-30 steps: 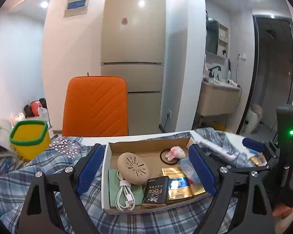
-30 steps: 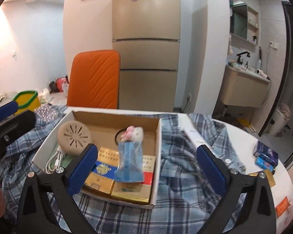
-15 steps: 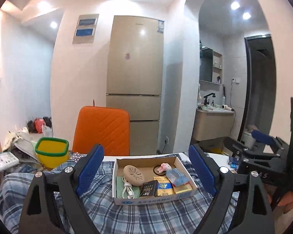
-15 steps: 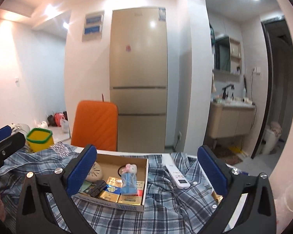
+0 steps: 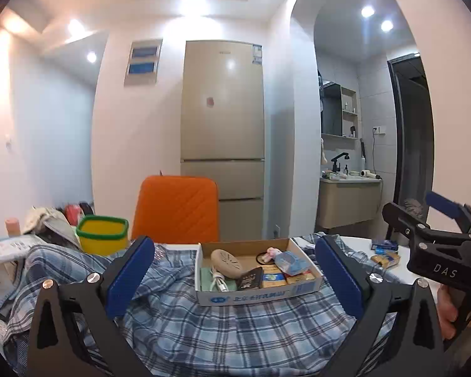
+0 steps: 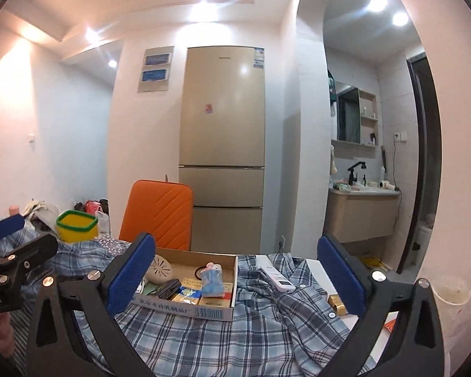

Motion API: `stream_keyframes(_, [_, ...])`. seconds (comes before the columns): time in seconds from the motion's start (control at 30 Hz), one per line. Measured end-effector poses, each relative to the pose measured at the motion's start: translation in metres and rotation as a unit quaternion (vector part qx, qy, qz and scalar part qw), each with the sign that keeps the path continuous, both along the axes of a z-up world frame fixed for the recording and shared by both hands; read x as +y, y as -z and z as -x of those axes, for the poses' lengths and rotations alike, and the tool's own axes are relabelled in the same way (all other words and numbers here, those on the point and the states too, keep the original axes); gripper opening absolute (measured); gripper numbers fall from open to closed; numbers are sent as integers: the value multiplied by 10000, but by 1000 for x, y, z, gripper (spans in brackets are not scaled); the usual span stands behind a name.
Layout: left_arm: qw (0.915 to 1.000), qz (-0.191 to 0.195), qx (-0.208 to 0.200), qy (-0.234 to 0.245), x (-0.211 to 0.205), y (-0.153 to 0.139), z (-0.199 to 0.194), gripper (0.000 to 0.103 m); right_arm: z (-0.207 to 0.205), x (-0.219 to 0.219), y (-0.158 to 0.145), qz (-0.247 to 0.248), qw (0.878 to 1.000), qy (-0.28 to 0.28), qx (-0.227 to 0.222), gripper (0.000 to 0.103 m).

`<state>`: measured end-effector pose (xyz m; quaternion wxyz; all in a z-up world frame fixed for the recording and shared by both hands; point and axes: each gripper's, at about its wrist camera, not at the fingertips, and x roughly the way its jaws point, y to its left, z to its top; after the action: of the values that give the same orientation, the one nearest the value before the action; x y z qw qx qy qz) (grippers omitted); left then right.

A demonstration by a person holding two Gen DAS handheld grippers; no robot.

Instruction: Organize soft objects

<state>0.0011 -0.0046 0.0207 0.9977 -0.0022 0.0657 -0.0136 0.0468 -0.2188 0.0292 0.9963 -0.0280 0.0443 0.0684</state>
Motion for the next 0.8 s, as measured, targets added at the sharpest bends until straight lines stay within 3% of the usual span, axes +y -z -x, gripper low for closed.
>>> stream_keyframes(0.13, [9997,-174,-149,-39,-5,17,5,103,8,3,19,56,9998,80,-146,103])
stream_keyframes(0.3, [9995,-121,-269,-106,-3,27,10,103,6,4,41,66,9999,76,95,103])
stream_keyframes(0.53, [9996,90,-262,-107,6,29,9,103,7,-4,43,-104,9998,111,139,103])
stream_keyframes(0.8, [9992,-192,-312,-175,-4,31,12,103,11,-10,41,-219,9996,173,42,103])
